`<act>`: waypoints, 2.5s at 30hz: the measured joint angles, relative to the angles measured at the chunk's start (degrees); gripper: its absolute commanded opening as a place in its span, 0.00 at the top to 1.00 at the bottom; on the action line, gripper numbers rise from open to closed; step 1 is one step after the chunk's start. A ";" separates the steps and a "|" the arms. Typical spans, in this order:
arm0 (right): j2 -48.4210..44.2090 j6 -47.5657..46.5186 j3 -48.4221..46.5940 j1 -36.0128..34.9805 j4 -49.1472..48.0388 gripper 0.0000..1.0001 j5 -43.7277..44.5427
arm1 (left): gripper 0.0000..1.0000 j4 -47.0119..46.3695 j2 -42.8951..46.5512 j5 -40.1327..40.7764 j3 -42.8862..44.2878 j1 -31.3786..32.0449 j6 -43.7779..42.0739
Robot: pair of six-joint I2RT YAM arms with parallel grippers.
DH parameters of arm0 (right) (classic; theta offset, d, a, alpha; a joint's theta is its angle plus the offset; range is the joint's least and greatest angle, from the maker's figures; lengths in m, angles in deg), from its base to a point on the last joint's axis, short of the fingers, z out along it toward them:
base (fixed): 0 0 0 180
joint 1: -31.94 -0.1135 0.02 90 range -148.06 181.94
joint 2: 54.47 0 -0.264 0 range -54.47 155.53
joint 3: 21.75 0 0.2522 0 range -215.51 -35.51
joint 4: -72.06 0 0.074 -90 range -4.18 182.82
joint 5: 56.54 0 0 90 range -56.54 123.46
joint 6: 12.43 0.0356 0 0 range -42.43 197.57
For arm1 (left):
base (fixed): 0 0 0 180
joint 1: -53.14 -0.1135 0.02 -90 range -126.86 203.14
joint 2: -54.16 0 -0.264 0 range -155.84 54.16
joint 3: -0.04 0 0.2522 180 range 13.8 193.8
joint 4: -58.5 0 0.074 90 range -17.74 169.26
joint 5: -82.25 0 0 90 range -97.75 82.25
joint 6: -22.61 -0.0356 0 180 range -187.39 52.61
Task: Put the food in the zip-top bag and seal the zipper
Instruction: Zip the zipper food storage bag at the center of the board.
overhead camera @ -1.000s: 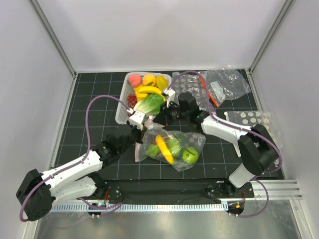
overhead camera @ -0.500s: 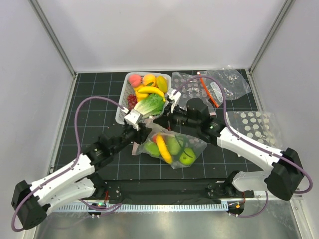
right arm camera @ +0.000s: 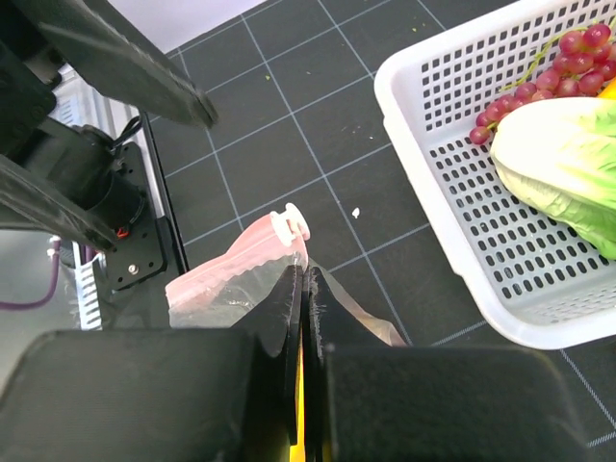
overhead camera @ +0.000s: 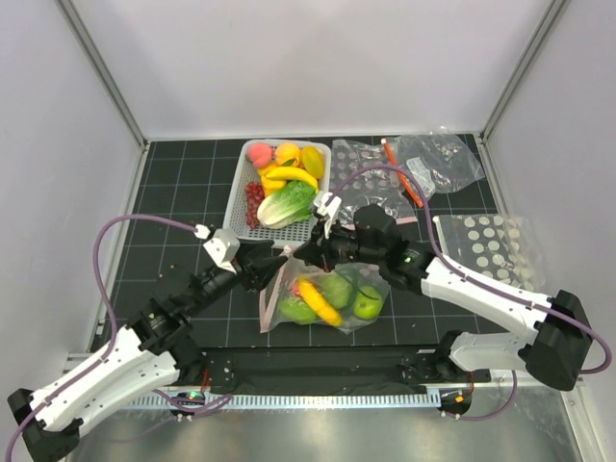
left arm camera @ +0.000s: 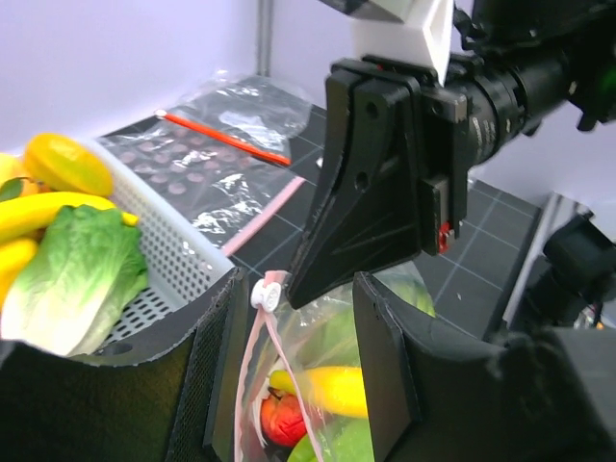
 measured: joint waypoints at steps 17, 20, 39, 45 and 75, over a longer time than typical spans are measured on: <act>-4.48 -0.11 1.88 0.00 0.35 0.99 -4.52 | 0.81 0.26 -5.18 -4.22 0.00 0.70 -1.27; -4.48 -0.11 2.05 0.00 0.35 0.99 -4.96 | 0.88 0.26 -5.42 -4.37 0.00 0.70 -1.36; -6.43 0.87 3.93 -0.11 -0.70 0.99 -2.97 | 0.99 -0.20 -7.32 -5.62 0.35 0.81 -1.29; -11.26 3.13 7.08 -0.61 -1.95 0.99 2.45 | 1.00 -2.29 -9.66 -7.87 0.79 0.85 -1.05; -39.41 7.93 19.78 -0.85 -6.47 0.99 70.79 | 1.00 -3.54 -17.99 -12.72 3.56 0.90 0.48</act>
